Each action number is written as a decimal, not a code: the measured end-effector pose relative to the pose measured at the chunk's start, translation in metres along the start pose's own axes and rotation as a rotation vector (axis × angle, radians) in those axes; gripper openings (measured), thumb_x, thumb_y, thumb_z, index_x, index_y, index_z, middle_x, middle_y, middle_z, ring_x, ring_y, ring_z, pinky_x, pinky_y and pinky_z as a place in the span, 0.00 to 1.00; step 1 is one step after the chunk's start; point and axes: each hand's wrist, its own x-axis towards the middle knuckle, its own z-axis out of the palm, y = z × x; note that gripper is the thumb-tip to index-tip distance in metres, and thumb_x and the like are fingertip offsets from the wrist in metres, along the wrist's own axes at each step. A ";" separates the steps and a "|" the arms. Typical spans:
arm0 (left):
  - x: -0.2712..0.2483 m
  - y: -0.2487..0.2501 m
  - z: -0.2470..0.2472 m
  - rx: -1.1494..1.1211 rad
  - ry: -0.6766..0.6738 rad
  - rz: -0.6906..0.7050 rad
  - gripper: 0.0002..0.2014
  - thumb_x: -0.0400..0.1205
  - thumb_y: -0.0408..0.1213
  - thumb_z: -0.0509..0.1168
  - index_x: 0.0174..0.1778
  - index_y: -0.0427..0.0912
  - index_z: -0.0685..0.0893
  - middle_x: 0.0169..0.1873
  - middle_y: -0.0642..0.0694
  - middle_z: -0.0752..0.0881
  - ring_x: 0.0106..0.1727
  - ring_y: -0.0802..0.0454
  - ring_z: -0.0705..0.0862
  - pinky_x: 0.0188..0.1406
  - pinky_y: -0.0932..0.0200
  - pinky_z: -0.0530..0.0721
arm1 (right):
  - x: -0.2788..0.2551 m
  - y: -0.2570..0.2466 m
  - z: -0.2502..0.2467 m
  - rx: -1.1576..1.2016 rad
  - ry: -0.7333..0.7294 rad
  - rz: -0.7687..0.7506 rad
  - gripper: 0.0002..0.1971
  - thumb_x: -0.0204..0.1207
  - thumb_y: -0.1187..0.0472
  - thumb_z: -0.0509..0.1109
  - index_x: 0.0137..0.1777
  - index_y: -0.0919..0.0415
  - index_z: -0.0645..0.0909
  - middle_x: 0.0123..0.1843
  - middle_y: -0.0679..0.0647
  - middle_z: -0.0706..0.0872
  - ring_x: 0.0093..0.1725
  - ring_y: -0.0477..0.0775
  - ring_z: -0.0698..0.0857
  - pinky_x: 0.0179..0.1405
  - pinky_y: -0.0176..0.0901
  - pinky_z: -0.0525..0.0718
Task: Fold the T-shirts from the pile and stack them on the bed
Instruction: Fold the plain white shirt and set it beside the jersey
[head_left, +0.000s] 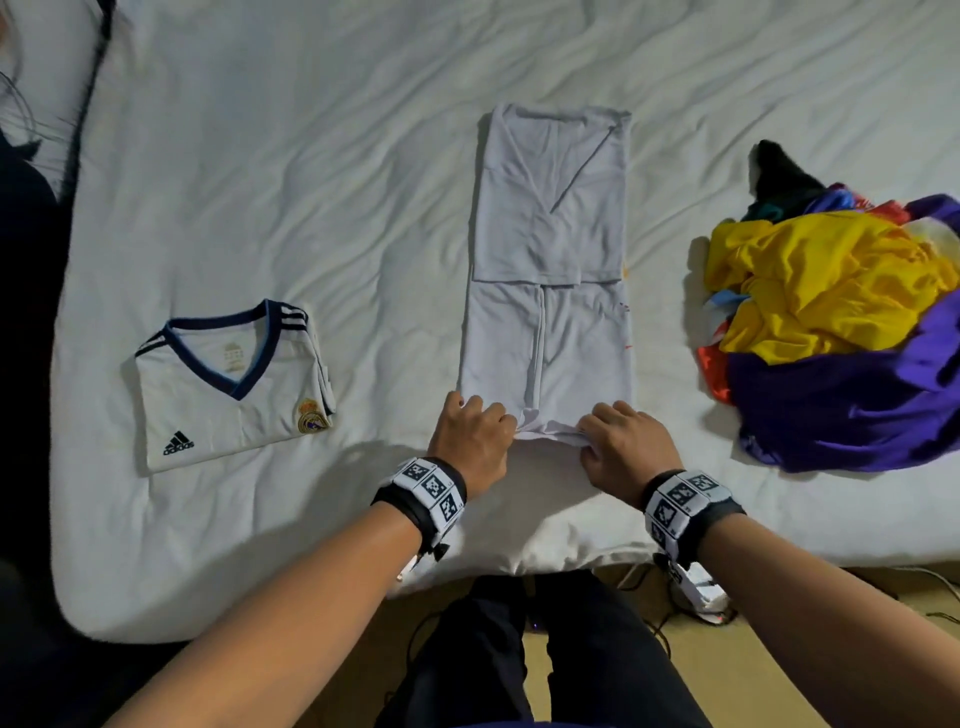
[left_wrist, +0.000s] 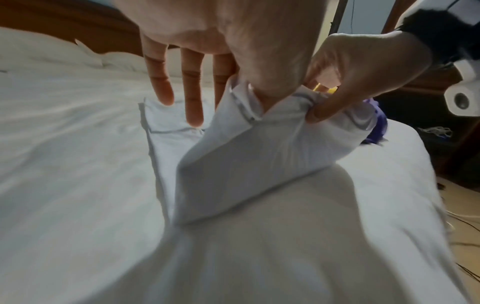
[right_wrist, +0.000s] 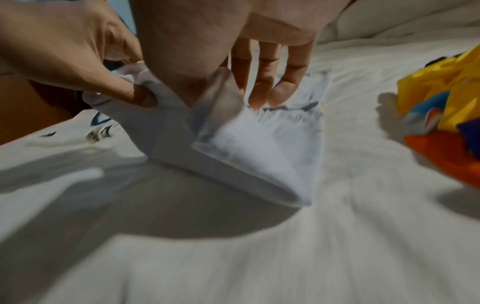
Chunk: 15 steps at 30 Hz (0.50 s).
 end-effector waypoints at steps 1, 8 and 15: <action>0.010 -0.006 -0.010 -0.004 0.015 -0.021 0.09 0.62 0.36 0.78 0.34 0.47 0.87 0.30 0.50 0.84 0.33 0.43 0.83 0.40 0.49 0.78 | 0.011 0.003 -0.010 0.006 0.030 0.021 0.09 0.58 0.64 0.79 0.35 0.59 0.82 0.35 0.55 0.82 0.34 0.65 0.82 0.24 0.47 0.75; 0.101 -0.052 -0.082 -0.030 0.077 -0.143 0.09 0.76 0.31 0.65 0.49 0.45 0.86 0.45 0.49 0.87 0.49 0.42 0.84 0.55 0.47 0.74 | 0.103 0.033 -0.067 0.039 0.127 0.185 0.06 0.65 0.66 0.75 0.43 0.60 0.87 0.42 0.58 0.86 0.43 0.68 0.85 0.30 0.51 0.84; 0.203 -0.103 -0.100 -0.039 0.041 -0.228 0.13 0.77 0.29 0.64 0.54 0.46 0.85 0.49 0.48 0.86 0.55 0.42 0.84 0.57 0.47 0.74 | 0.204 0.076 -0.083 0.075 0.190 0.324 0.13 0.78 0.67 0.67 0.58 0.59 0.87 0.55 0.59 0.86 0.55 0.67 0.83 0.48 0.53 0.81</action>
